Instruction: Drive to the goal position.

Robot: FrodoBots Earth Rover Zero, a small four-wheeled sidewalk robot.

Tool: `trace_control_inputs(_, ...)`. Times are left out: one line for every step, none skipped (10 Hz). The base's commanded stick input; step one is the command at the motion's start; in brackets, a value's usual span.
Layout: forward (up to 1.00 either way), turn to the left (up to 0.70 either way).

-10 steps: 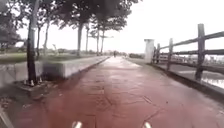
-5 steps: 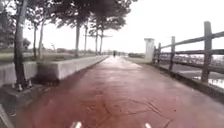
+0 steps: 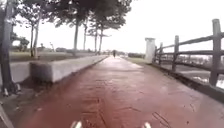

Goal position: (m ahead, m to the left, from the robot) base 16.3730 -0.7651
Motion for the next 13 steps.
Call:
trace_control_inputs(0.50, 0.00)
trace_control_inputs(0.50, 0.00)
trace_control_inputs(0.50, 0.00)
trace_control_inputs(0.50, 0.00)
trace_control_inputs(0.50, 0.00)
trace_control_inputs(0.50, 0.00)
trace_control_inputs(0.50, 0.00)
trace_control_inputs(0.50, 0.00)
trace_control_inputs(0.50, 0.00)
trace_control_inputs(0.50, 0.00)
trace_control_inputs(0.50, 0.00)
trace_control_inputs(0.50, 0.00)
trace_control_inputs(0.50, 0.00)
